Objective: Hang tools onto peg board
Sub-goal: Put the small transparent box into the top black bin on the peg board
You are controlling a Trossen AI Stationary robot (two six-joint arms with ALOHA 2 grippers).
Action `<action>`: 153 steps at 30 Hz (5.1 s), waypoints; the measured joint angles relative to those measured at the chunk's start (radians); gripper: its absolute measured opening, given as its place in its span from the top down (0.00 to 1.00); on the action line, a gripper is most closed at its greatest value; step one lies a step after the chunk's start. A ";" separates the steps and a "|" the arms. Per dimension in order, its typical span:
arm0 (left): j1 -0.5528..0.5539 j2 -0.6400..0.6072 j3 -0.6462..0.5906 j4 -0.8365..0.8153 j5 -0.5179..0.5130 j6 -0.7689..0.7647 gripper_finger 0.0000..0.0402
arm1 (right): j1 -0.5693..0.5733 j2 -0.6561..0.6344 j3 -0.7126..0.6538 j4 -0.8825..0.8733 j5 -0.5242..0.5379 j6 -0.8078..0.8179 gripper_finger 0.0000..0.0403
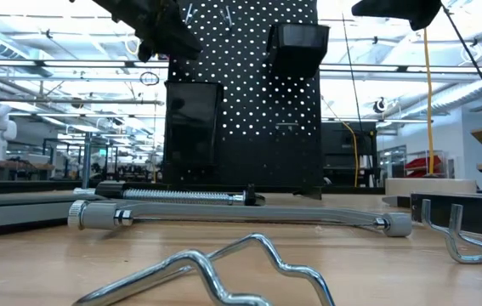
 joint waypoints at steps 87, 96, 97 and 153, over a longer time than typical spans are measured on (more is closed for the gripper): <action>-0.702 0.176 -0.001 0.281 -0.478 0.298 0.69 | -0.097 0.184 0.040 -0.089 -0.633 0.859 0.43; -0.706 0.140 -0.001 0.274 -0.476 0.291 0.69 | -0.121 0.285 0.487 -0.727 -0.541 0.824 0.43; -0.708 0.144 -0.001 0.273 -0.476 0.291 0.69 | -0.120 0.320 0.526 -0.816 -0.530 0.868 0.43; -0.723 0.169 -0.001 0.240 -0.471 0.262 0.69 | -0.002 0.810 0.598 -0.917 -0.677 1.035 0.91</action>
